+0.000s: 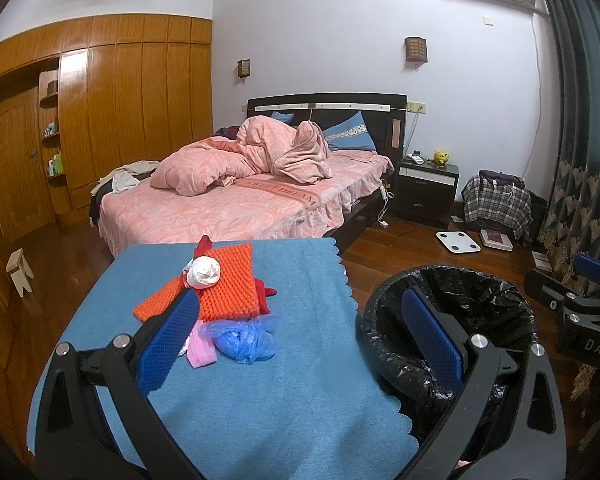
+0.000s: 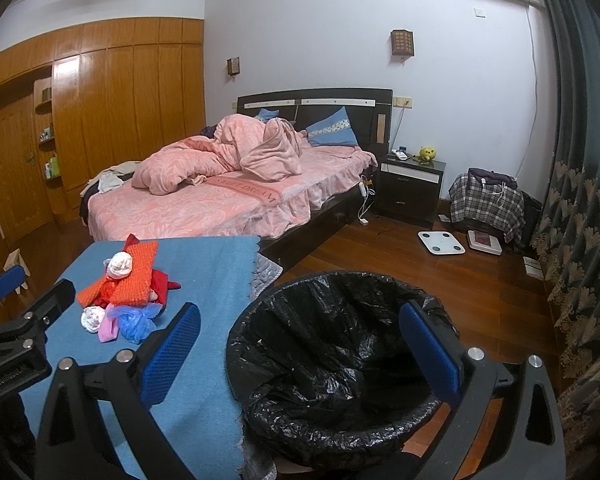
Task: Collect trash
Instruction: 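Grasp the white tissue ball with the left tool while the right tool grasps the blue plastic bag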
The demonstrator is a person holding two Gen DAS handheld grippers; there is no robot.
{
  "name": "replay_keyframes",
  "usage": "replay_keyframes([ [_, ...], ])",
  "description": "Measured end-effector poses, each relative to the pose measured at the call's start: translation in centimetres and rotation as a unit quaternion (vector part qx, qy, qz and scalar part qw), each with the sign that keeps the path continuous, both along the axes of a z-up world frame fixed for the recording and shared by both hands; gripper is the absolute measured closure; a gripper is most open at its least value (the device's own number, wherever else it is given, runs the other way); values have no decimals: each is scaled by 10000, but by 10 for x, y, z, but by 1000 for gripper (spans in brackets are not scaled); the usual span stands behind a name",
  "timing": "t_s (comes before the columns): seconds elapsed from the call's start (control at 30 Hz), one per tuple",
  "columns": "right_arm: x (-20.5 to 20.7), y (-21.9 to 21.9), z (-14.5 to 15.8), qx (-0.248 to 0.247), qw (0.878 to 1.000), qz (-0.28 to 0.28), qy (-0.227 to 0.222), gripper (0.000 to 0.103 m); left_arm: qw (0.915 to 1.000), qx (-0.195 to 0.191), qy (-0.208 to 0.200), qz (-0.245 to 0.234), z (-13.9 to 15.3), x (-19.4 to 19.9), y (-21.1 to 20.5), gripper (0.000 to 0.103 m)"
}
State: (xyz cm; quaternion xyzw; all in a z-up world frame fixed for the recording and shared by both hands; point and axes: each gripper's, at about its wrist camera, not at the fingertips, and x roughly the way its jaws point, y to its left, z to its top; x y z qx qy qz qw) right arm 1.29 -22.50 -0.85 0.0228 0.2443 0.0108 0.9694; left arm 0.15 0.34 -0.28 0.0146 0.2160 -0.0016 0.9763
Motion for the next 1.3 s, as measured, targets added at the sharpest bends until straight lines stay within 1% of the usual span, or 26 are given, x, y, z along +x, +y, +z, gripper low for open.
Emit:
replay_keyframes([
  [0.17, 3, -1, -4, -1, 10000, 23, 13, 6, 10000, -19, 5, 23, -6, 1, 7, 5],
  [0.47, 12, 19, -7, -16, 9999, 110, 23, 6, 9999, -100, 47, 91, -12, 3, 16, 5],
  [0.57, 20, 26, -9, -3, 9998, 174, 19, 6, 9998, -66, 41, 167, -11, 5, 22, 5],
  [0.63, 28, 33, -11, 64, 9997, 238, 27, 6, 9994, -2, -25, 331, -13, 8, 37, 5],
  [0.7, 39, 44, -16, 120, 9993, 338, 62, 6, 9989, 23, -6, 476, -18, 13, 55, 5],
  [0.77, 50, 57, -22, 133, 9989, 448, 75, 6, 9978, 87, 74, 652, -25, 20, 79, 5],
  [0.9, 77, 91, -43, 199, 9973, 668, 241, 6, 9942, 251, 265, 1014, -46, 34, 130, 5],
  [0.93, 85, 102, -50, 203, 9967, 740, 276, 6, 9930, 264, 377, 1087, -54, 39, 144, 5],
  [1.03, 103, 133, -70, 118, 9951, 914, 360, 6, 9901, 160, 515, 1292, -71, 47, 176, 5],
  [1.17, 124, 169, -97, 16, 9930, 1073, 489, 12, 9879, 58, 680, 1394, -90, 62, 199, 5],
  [1.3, 138, 183, -115, -109, 9941, 957, 488, 15, 9867, 4, 868, 1374, -112, 79, 205, 5],
])
